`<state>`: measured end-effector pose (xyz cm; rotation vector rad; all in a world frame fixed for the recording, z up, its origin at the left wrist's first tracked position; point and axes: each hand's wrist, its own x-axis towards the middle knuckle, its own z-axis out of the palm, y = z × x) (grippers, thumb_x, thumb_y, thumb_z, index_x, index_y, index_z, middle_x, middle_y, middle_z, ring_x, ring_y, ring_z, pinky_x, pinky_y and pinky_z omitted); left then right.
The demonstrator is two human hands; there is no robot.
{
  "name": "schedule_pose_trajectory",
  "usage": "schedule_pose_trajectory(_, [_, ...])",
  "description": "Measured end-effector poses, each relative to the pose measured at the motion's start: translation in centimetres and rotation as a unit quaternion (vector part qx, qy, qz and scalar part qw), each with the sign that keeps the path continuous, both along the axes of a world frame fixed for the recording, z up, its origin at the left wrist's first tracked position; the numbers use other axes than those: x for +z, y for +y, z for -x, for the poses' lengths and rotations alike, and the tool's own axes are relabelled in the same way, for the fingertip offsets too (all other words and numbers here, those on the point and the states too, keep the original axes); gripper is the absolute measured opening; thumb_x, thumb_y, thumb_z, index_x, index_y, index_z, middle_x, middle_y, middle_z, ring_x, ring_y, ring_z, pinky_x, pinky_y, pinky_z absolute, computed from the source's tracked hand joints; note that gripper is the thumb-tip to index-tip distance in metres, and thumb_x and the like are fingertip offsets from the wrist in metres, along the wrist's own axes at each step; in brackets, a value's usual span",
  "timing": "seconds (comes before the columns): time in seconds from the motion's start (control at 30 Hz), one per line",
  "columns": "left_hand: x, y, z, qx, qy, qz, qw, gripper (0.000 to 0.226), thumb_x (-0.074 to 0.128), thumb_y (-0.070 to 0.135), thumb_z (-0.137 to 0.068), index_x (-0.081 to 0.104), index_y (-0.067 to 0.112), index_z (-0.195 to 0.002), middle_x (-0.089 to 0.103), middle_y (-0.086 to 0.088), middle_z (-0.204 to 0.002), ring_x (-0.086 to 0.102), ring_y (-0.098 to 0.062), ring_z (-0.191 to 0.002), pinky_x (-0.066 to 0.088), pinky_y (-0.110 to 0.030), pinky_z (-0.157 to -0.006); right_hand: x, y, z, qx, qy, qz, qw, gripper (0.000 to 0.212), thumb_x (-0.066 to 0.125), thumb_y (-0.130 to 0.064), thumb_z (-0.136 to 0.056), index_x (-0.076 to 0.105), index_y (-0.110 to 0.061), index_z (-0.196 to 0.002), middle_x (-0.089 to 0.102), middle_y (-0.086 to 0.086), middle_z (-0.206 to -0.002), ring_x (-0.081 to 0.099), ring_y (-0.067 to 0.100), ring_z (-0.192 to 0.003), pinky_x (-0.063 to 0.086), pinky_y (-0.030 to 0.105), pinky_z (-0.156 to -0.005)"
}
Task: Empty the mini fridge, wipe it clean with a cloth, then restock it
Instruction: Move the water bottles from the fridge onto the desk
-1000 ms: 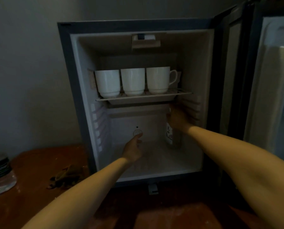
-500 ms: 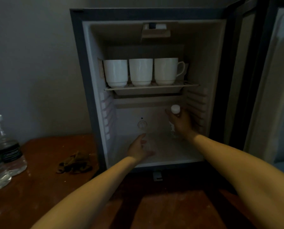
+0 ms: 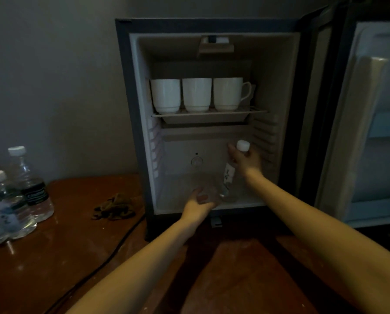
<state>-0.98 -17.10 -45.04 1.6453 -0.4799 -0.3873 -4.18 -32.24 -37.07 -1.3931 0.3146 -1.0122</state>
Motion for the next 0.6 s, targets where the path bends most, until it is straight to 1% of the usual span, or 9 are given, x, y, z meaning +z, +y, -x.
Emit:
schedule_pose_trajectory(0.07, [-0.2,0.6,0.8,-0.003,0.006,0.006,1.0,0.067,0.07,0.024,-0.088,0.036,0.017,-0.145,0.049,-0.008,-0.139,0.05,-0.023,-0.125,0.044,-0.029,-0.101,-0.2,0.9,0.7,0.015,-0.014,-0.011,1.0,0.019,0.071,-0.019,-0.087,0.067,-0.006,-0.1,0.069,0.006,-0.094,0.067,0.014,-0.082,0.054,0.023,-0.07])
schedule_pose_trajectory(0.13, [-0.5,1.3,1.7,-0.016,-0.027,-0.001,0.999,0.072,0.072,0.027,-0.086,0.034,0.016,-0.146,0.047,-0.002,-0.14,0.046,-0.021,-0.129,0.042,-0.031,-0.104,-0.4,1.8,1.5,0.038,-0.01,-0.01,0.999,0.018,0.07,-0.019,-0.088,0.066,-0.005,-0.098,0.069,0.004,-0.089,0.067,0.011,-0.077,0.054,0.02,-0.065])
schedule_pose_trajectory(0.17, [-0.6,1.9,2.2,-0.025,-0.049,-0.009,0.998,0.078,0.075,0.027,-0.083,0.032,0.015,-0.147,0.045,0.001,-0.14,0.044,-0.02,-0.131,0.04,-0.03,-0.105,-0.4,2.3,1.8,0.045,-0.002,-0.009,0.999,0.016,0.069,-0.02,-0.088,0.067,-0.005,-0.094,0.069,0.004,-0.087,0.066,0.012,-0.076,0.054,0.021,-0.065])
schedule_pose_trajectory(0.2, [-0.6,2.3,2.6,-0.031,-0.066,-0.018,0.997,0.085,0.077,0.029,-0.08,0.03,0.014,-0.149,0.044,0.001,-0.143,0.041,-0.019,-0.134,0.038,-0.031,-0.106,-0.4,2.7,2.1,0.05,0.007,-0.01,0.999,0.015,0.069,-0.021,-0.088,0.067,-0.006,-0.089,0.068,0.005,-0.084,0.066,0.012,-0.074,0.054,0.022,-0.066])
schedule_pose_trajectory(0.27, [-0.5,3.4,3.3,-0.028,-0.099,-0.026,0.994,0.092,0.082,0.03,-0.075,0.029,0.015,-0.149,0.041,0.0,-0.147,0.04,-0.018,-0.135,0.037,-0.031,-0.107,-0.3,3.9,2.4,0.064,0.017,-0.007,0.998,0.021,0.071,-0.026,-0.086,0.068,-0.005,-0.085,0.069,0.006,-0.082,0.066,0.014,-0.073,0.054,0.026,-0.07])
schedule_pose_trajectory(0.33, [0.1,4.4,3.9,-0.03,-0.127,-0.013,0.991,0.09,0.084,0.028,-0.071,0.034,0.017,-0.145,0.046,0.001,-0.142,0.045,-0.014,-0.13,0.041,-0.027,-0.103,-0.1,5.4,2.7,0.091,0.025,-0.006,0.996,0.029,0.072,-0.03,-0.085,0.068,-0.002,-0.09,0.07,0.007,-0.081,0.067,0.014,-0.074,0.055,0.024,-0.068])
schedule_pose_trajectory(0.43, [0.8,6.2,4.7,-0.047,-0.129,0.011,0.99,0.08,0.086,0.026,-0.069,0.041,0.025,-0.135,0.056,0.006,-0.127,0.055,-0.009,-0.117,0.05,-0.024,-0.093,0.4,8.5,3.6,0.157,0.024,-0.003,0.987,0.024,0.07,-0.031,-0.086,0.065,-0.007,-0.088,0.07,0.001,-0.077,0.068,0.009,-0.07,0.053,0.017,-0.058])
schedule_pose_trajectory(0.53, [1.1,9.0,5.2,-0.031,-0.124,0.033,0.991,0.064,0.084,0.022,-0.072,0.045,0.028,-0.122,0.061,0.008,-0.113,0.061,-0.006,-0.103,0.052,-0.017,-0.079,1.0,12.1,4.1,0.226,0.033,0.015,0.973,0.022,0.067,-0.032,-0.088,0.065,-0.01,-0.087,0.07,-0.002,-0.077,0.069,0.008,-0.072,0.052,0.019,-0.058])
schedule_pose_trajectory(0.6, [0.9,11.4,5.1,-0.011,-0.113,0.049,0.992,0.06,0.085,0.021,-0.071,0.048,0.028,-0.119,0.065,0.006,-0.11,0.065,-0.008,-0.098,0.055,-0.02,-0.078,1.2,14.7,4.0,0.272,0.036,0.024,0.961,0.022,0.066,-0.032,-0.089,0.065,-0.01,-0.086,0.07,-0.002,-0.077,0.069,0.009,-0.073,0.052,0.019,-0.059])
